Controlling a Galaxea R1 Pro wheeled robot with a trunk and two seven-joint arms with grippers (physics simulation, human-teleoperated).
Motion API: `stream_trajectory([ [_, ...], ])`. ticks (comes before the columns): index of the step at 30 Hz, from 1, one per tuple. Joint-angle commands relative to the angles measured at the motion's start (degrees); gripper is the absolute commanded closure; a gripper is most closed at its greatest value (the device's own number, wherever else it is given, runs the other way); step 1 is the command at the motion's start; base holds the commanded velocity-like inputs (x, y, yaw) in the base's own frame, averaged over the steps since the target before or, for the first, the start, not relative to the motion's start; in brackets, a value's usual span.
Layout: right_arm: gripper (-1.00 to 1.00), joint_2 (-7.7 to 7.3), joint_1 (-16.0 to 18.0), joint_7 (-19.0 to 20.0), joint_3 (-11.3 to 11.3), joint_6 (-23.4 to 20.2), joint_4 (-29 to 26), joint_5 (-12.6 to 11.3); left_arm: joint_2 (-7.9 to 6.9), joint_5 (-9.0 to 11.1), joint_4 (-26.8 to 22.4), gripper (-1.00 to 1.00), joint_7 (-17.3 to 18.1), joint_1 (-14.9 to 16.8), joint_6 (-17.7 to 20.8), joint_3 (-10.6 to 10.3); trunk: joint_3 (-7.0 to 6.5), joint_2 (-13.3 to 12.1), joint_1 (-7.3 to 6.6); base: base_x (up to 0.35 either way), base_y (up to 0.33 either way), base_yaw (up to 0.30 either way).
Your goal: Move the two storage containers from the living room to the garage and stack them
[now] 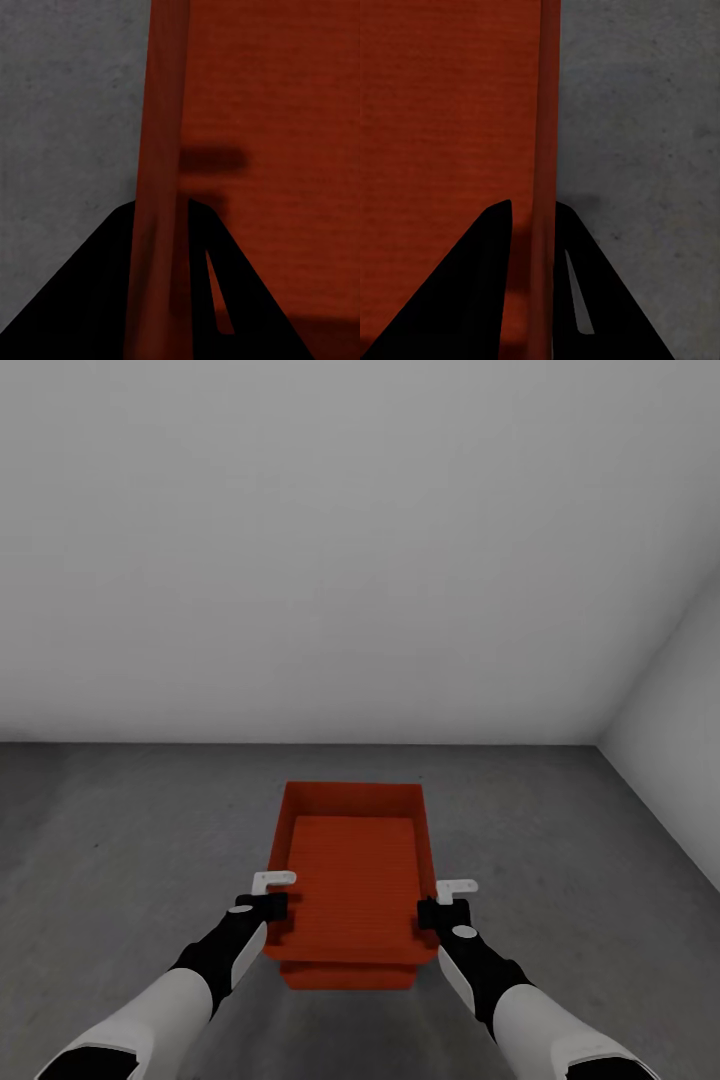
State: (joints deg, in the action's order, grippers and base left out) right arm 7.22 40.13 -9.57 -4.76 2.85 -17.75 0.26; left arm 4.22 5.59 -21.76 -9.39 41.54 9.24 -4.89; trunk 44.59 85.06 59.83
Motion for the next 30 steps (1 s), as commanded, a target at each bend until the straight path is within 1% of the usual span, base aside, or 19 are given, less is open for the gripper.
stream_trajectory([
  [1, 1.00, -0.20, 0.0, -2.3, 1.0, 0.1, 0.1, 0.0, -1.41, -0.7, -0.3, 1.00, -0.9, 0.0, 0.4, 2.2, 0.04, 0.0, 0.00, 0.000, 0.000, 0.000],
  [10, 1.00, -0.36, 0.0, -2.3, 1.1, 0.1, 0.1, 0.0, -1.32, -0.6, -0.2, 1.00, -0.9, 0.0, 0.4, 2.2, 0.04, 0.0, 0.00, 0.000, 0.000, 0.064],
  [30, 1.00, -0.37, 0.0, -2.4, 1.1, 0.2, 0.1, 0.0, -1.26, -0.6, -0.2, 1.00, -0.9, 0.0, 0.4, 2.2, 0.04, 0.0, 0.00, 0.000, 0.000, 0.002],
])
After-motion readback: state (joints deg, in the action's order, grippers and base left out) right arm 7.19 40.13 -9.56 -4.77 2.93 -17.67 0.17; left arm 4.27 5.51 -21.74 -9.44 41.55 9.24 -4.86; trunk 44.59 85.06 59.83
